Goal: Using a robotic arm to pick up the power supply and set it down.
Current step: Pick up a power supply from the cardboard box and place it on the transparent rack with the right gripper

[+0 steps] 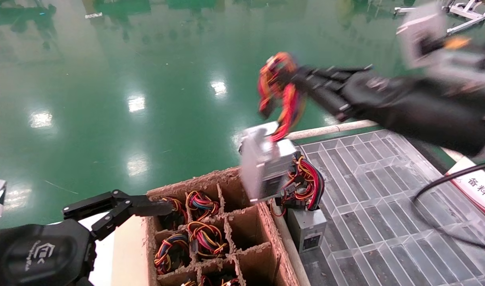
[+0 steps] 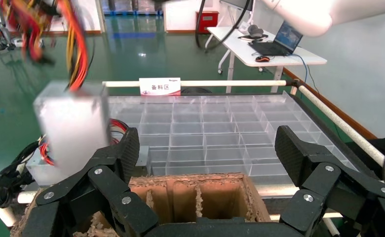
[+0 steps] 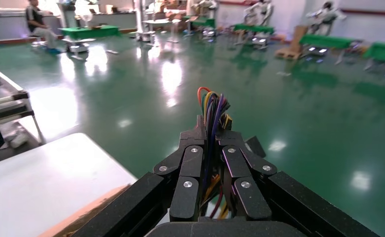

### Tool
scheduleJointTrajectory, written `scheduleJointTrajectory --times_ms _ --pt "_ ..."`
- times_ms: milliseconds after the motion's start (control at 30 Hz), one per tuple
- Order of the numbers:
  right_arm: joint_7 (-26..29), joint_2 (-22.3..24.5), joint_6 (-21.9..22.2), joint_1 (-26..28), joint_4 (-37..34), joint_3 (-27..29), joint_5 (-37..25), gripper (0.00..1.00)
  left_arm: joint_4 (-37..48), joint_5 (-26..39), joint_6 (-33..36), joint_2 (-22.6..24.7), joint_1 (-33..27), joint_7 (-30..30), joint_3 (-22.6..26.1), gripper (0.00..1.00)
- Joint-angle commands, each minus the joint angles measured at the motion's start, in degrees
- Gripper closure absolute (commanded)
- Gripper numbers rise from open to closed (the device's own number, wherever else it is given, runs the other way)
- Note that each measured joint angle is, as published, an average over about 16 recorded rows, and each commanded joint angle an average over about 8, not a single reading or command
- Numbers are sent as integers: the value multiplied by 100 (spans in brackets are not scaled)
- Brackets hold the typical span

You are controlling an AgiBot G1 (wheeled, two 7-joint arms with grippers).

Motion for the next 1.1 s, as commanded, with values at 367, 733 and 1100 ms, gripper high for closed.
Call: scheduleJointTrajectory --times_ms 367,733,1100 --pt "324 1393 -205 -178 385 558 283 100 0 -2 -1 -1 -1 2 3 0" --pt "108 2116 -515 -1283 -38 872 721 100 0 -4 -3 -2 -1 3 6 0" --pt "-63 2467 -784 -2346 -63 1027 1103 100 0 -6 -4 -4 -2 4 9 0"
